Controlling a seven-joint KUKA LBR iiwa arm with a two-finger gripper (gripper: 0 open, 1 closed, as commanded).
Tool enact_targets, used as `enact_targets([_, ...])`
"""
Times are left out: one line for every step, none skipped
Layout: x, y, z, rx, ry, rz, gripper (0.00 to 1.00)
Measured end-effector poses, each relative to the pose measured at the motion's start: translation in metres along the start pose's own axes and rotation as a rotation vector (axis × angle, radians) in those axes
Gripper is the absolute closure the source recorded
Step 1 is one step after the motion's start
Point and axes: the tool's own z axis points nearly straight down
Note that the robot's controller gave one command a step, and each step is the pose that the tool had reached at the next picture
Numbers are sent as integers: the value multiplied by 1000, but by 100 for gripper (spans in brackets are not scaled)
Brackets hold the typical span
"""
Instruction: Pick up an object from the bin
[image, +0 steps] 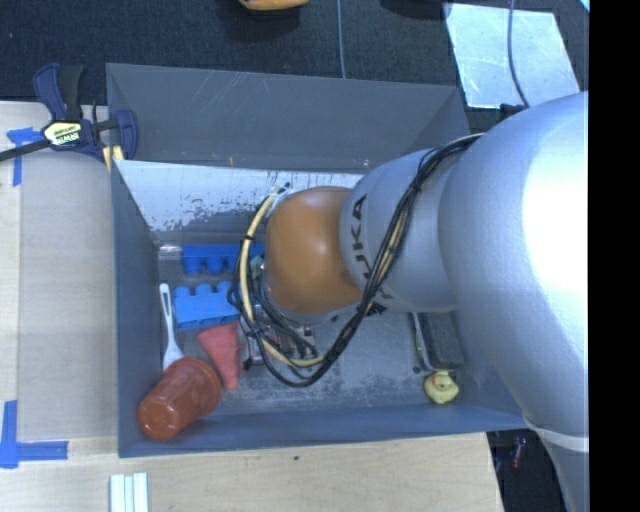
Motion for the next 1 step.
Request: enact_targets([1,0,-19,0,1,0,100])
